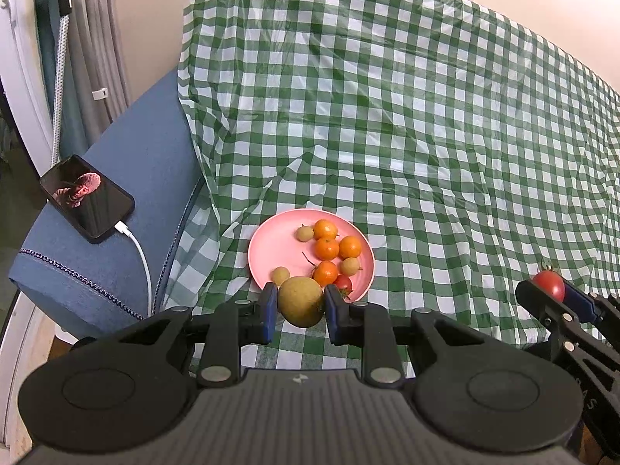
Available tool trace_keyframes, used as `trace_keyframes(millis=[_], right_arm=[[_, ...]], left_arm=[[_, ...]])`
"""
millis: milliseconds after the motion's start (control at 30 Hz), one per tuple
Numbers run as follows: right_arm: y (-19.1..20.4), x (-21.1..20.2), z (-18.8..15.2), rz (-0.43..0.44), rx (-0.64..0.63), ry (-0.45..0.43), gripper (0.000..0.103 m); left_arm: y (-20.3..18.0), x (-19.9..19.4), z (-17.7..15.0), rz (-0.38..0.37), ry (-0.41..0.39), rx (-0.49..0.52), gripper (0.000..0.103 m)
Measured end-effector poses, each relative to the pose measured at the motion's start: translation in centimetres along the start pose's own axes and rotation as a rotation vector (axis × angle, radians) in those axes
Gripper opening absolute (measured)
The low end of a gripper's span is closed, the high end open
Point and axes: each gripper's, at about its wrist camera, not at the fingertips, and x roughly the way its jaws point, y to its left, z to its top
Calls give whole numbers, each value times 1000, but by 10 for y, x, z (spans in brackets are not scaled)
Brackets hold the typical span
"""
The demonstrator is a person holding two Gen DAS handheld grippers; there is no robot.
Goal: Organize fruits
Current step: 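Carry the held yellow fruit and red tomato over the pink plate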
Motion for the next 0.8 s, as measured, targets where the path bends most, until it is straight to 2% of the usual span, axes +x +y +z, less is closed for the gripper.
trace_keyframes(millis=[300,800], right_arm=[[6,17,0,4,-25,48,31],[17,69,10,36,-65,130,31]], left_arm=[[7,13,4,-8,22,-22,28],[26,54,18,-4,71,-80,28]])
